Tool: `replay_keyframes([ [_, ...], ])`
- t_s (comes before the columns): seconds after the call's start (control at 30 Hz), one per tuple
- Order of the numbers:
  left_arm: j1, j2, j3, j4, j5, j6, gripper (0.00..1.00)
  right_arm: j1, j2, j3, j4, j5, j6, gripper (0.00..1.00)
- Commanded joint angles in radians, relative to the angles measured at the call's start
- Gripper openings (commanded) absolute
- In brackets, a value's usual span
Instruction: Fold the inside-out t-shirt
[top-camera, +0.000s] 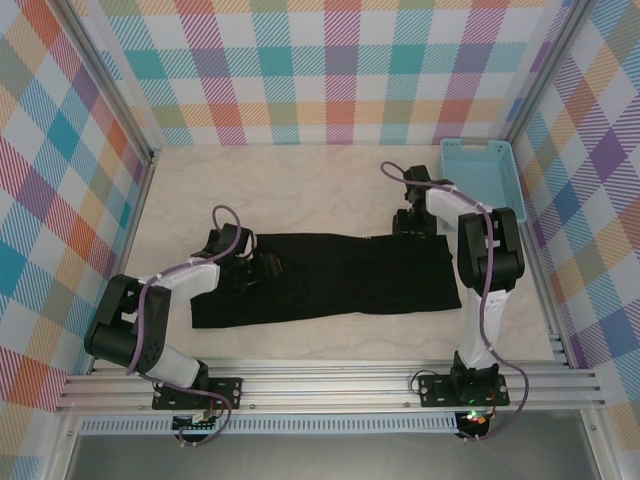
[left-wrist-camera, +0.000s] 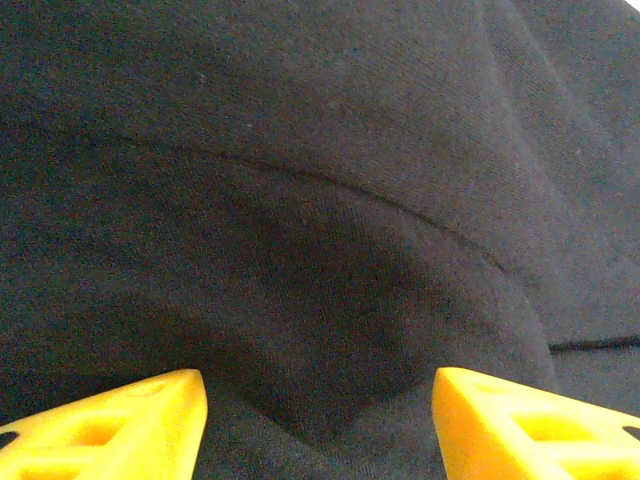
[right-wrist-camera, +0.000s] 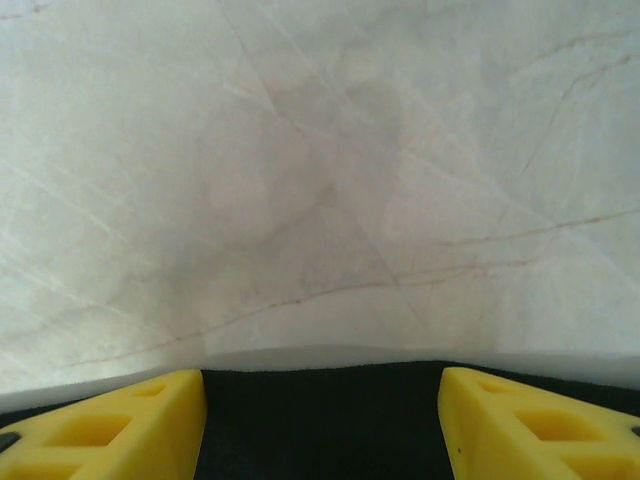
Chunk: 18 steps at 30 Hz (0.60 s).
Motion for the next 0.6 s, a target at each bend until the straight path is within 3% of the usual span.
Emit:
replay_keyframes([
  [0.0, -0.015, -0.012, 0.002, -0.013, 0.023, 0.04, 0.63, -0.005, 0.0, 0.012, -0.033, 0.054, -0.058, 0.63],
  [0.17, -0.004, -0.189, 0.036, -0.112, -0.259, 0.086, 0.77, 0.018, -0.164, -0.083, 0.07, -0.021, -0.099, 0.65],
  [0.27, 0.058, -0.24, 0.043, -0.174, -0.376, 0.08, 0.85, 0.068, -0.273, -0.167, 0.149, -0.069, -0.099, 0.68],
  [0.4, 0.177, -0.194, 0.075, -0.258, -0.431, 0.08, 0.96, 0.147, -0.393, -0.28, 0.263, -0.22, -0.03, 0.74],
  [0.57, 0.299, -0.086, 0.156, -0.354, -0.372, 0.119, 1.0, 0.232, -0.484, -0.391, 0.37, -0.378, 0.055, 0.83],
])
